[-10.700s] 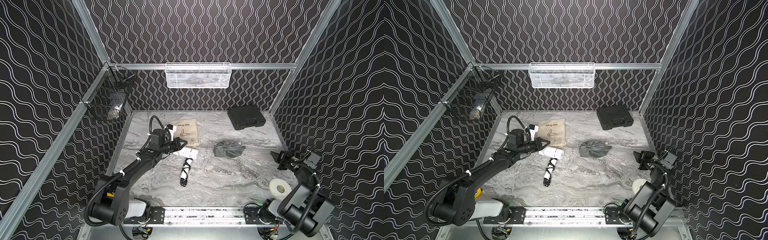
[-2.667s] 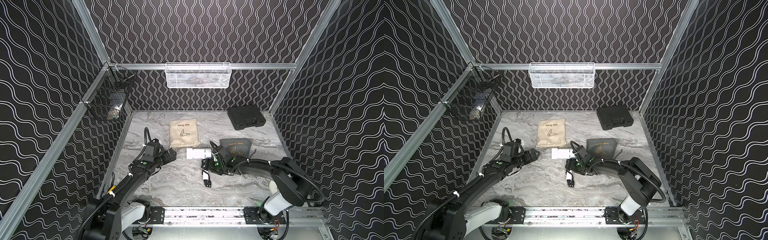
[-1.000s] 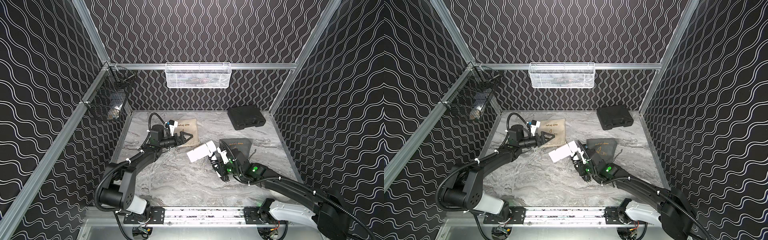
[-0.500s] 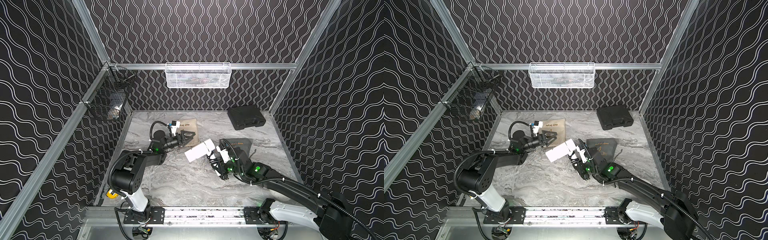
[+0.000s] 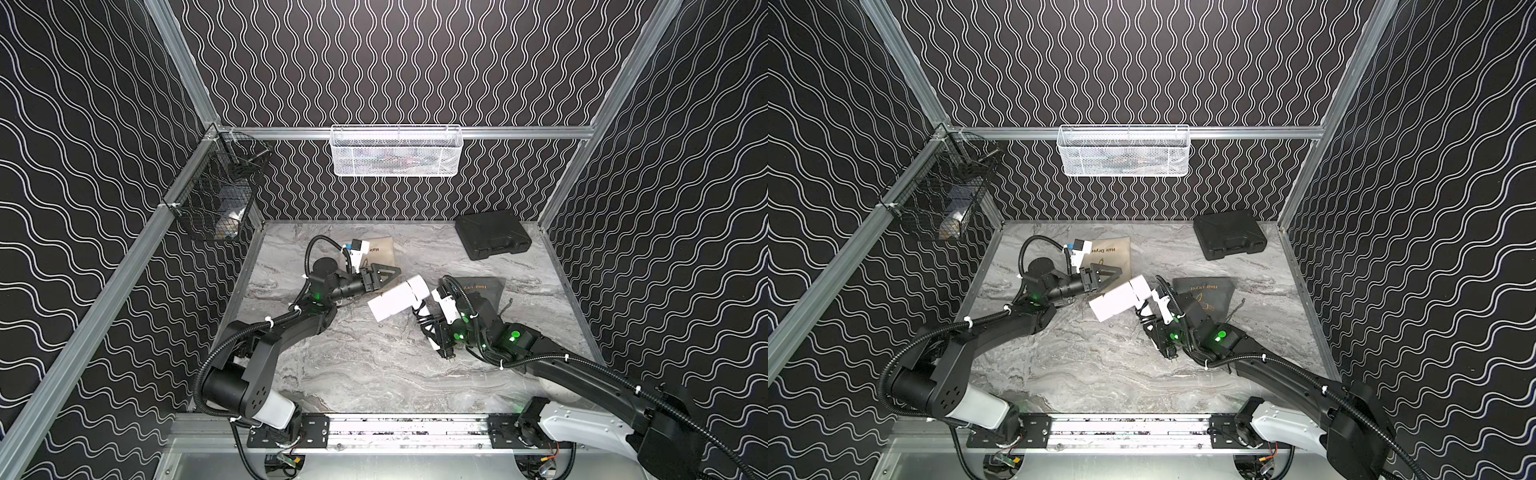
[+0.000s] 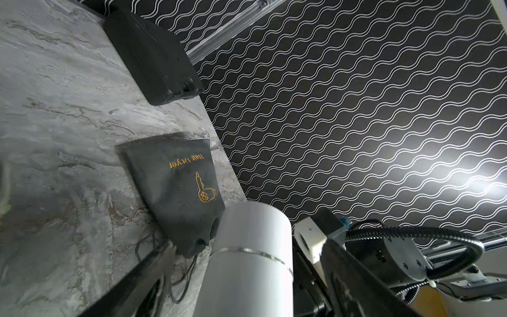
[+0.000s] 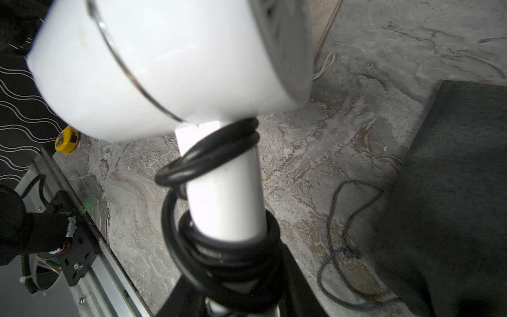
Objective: Pack away hair dryers
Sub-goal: Fold the hair dryer.
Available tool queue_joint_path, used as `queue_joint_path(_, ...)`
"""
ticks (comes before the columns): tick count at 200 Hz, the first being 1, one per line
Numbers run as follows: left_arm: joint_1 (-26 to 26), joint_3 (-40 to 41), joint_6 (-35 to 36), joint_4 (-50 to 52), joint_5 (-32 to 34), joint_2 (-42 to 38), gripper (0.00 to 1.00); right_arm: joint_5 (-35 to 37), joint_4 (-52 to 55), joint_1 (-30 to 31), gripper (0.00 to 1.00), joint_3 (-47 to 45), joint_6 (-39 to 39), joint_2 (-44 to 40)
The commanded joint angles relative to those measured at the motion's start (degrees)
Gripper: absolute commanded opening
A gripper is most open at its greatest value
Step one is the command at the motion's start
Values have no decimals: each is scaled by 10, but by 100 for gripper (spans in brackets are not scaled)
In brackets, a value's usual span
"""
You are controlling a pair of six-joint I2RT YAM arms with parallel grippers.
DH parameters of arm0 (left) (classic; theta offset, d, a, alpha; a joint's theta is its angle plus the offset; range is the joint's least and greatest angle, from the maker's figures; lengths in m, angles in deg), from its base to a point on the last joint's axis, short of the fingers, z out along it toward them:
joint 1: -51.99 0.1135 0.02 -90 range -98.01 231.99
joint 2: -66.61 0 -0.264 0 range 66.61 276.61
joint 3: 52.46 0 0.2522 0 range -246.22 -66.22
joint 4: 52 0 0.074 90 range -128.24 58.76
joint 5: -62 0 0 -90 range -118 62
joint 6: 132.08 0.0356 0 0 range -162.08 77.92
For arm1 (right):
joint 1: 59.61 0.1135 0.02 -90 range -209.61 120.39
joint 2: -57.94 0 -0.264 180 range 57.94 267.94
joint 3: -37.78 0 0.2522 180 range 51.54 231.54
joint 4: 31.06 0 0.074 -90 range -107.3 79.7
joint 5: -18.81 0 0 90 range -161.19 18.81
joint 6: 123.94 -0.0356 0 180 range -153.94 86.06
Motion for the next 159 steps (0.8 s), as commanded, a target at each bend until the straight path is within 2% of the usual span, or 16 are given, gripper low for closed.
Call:
queue_joint_path(1,-13,-11,27,12,12,-8,87,3,-35,0,5,14,-4,6)
queue_joint_path(93,-59,6,48,42,44,-47,88,43,-11,0,2,34,-26,36)
queue_joint_path(159,-80,3,94,105,54,-70,89,24,-7,-8,1,46,-51,50)
